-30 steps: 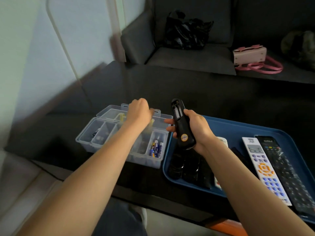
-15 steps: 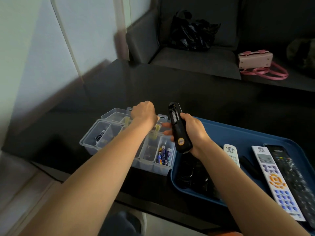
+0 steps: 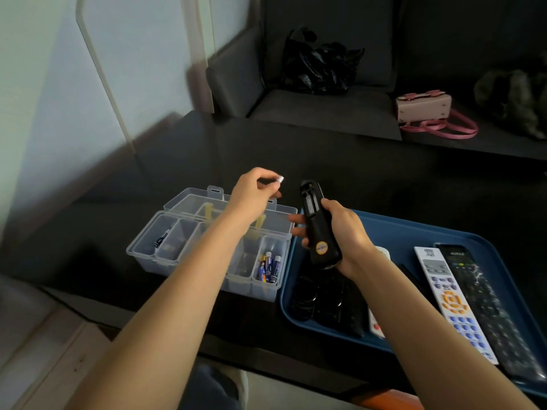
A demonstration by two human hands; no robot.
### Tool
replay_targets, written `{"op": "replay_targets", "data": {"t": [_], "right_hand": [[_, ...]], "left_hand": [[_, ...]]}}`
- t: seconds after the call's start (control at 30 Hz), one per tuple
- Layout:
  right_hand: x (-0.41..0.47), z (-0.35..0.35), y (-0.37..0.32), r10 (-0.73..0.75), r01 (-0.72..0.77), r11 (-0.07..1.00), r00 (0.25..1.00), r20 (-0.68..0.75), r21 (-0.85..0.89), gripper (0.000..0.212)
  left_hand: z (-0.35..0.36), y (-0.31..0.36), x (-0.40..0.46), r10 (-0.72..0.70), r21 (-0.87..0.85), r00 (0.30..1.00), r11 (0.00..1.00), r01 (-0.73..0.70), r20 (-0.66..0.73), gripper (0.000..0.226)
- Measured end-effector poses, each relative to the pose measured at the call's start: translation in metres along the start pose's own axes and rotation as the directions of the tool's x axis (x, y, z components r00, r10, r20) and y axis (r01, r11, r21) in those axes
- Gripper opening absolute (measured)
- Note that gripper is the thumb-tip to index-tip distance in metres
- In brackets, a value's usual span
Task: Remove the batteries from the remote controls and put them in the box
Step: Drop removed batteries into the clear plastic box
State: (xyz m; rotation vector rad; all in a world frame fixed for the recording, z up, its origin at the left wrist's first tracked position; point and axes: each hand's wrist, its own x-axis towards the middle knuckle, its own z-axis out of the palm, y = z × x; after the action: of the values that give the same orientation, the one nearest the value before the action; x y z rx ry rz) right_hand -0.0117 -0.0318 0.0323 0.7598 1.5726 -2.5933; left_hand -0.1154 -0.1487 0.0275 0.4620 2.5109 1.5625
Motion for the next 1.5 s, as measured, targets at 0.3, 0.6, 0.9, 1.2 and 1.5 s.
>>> {"op": "replay_targets", "data": {"t": [0.3,0.6,0.9,1.2,1.5], "right_hand": [[-0.012,-0.049,0.004,-0.069,0.071,0.997,0.996,-0.06,0.026,0.034],[-0.021,-0.073,0.011,-0.063,0.061,0.998,0.995,-0.072,-0.02,0.033],[-0.026,-0.079,0.015,-0.103,0.099,0.993,0.992,-0.077,-0.06,0.036],[-0.026,-0.083,0.013,-0.167,0.157,0.983,0.981,-0.102,-0.1,0.035],[-0.022,-0.086,0.014,-0.224,0.215,0.974,0.962,-0.155,-0.073,0.033]], "left_hand": [[0.06,0.026,-0.047,0.136,-0.435,0.981,0.898,-0.064,0.136,0.021],[0.096,0.013,-0.048,0.117,-0.229,0.992,0.965,-0.126,-0.052,0.016],[0.113,0.019,-0.054,0.265,-0.081,0.962,0.959,-0.27,-0.066,0.013],[0.122,0.018,-0.057,0.355,0.051,0.928,0.935,-0.351,-0.117,0.014],[0.121,0.015,-0.065,0.457,0.041,0.88,0.884,-0.465,0.131,0.019]]}}
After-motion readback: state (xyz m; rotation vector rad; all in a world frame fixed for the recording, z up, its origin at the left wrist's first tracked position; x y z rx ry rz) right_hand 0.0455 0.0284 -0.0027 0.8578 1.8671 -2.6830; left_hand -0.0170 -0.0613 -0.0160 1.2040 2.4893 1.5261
